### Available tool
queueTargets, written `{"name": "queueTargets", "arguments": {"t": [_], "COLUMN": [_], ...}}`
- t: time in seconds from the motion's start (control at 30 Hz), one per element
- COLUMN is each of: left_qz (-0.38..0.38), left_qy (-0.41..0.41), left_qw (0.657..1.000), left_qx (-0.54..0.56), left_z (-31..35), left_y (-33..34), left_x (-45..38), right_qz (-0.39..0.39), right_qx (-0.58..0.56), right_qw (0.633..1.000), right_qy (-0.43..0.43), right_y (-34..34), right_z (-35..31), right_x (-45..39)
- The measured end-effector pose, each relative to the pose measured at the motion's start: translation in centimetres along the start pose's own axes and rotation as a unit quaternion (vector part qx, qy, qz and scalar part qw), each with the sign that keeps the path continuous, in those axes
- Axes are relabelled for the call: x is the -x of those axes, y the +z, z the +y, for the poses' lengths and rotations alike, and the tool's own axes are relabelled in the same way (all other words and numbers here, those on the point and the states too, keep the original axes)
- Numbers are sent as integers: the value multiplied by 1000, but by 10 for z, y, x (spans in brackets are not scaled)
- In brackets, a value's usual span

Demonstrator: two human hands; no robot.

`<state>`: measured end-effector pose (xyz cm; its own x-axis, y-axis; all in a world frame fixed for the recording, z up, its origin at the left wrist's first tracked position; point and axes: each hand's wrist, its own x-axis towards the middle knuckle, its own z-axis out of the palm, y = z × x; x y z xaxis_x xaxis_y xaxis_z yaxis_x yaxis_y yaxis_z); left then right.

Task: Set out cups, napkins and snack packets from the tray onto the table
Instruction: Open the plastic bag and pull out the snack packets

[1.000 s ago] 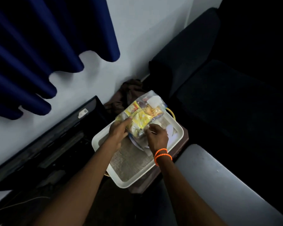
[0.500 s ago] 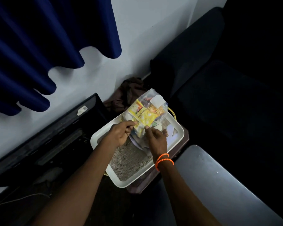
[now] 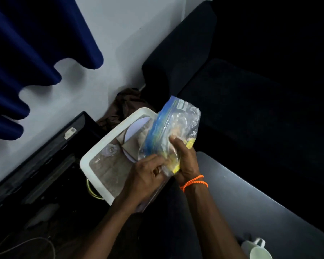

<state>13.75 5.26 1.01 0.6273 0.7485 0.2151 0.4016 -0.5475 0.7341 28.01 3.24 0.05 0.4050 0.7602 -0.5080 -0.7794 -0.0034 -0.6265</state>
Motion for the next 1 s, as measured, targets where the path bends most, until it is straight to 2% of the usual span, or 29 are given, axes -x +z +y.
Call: {"name": "queueTargets", "arguments": {"t": [0.07,0.1,0.17,0.23,0.27,0.3,0.37,0.43,0.5,0.57,0.67,0.7,0.73,0.8,0.87,0.9,0.93,1.0], "left_qz": [-82,-84,4,83,86,53,-98,-208,-226,-196,-172,-181,-202,-270,-317,-296,-242,-121], "left_qy": [-79,-112,-141,-161,-188,-226,-312,-400,-470,-516,-534,-527,-505,-389,-234,-175,-128,-108], "left_qw": [987,976,969,965,961,954,914,847,797,764,714,712,740,847,915,939,962,983], "left_qx": [116,165,201,189,183,191,241,283,303,334,419,427,396,242,81,27,-16,-86], "left_z": [15,21,33,41,43,43,43,43,45,51,61,68,76,86,95,96,93,83], "left_y": [4,6,11,22,32,45,76,108,129,137,142,143,144,149,151,151,149,148], "left_x": [8,12,18,17,14,11,9,19,32,40,50,56,64,81,94,99,102,102], "right_qz": [27,41,61,90,111,129,141,160,213,256,275,279,284,316,355,369,375,372], "right_qx": [6,1,-12,17,37,53,64,131,227,243,243,281,337,428,410,394,388,383], "right_qw": [999,999,998,996,993,990,988,978,950,935,930,918,897,842,832,834,834,838], "right_qy": [21,24,15,-11,-18,-15,5,21,28,31,9,-14,-40,-89,-112,-113,-114,-114], "right_y": [-32,-49,-84,-116,-129,-140,-156,-161,-166,-171,-173,-171,-168,-166,-168,-171,-176,-185], "right_z": [-9,-13,-16,-12,-7,-1,12,21,24,23,20,20,19,19,16,14,11,5], "right_x": [19,31,58,86,97,106,118,126,134,142,150,153,155,155,155,155,156,157]}}
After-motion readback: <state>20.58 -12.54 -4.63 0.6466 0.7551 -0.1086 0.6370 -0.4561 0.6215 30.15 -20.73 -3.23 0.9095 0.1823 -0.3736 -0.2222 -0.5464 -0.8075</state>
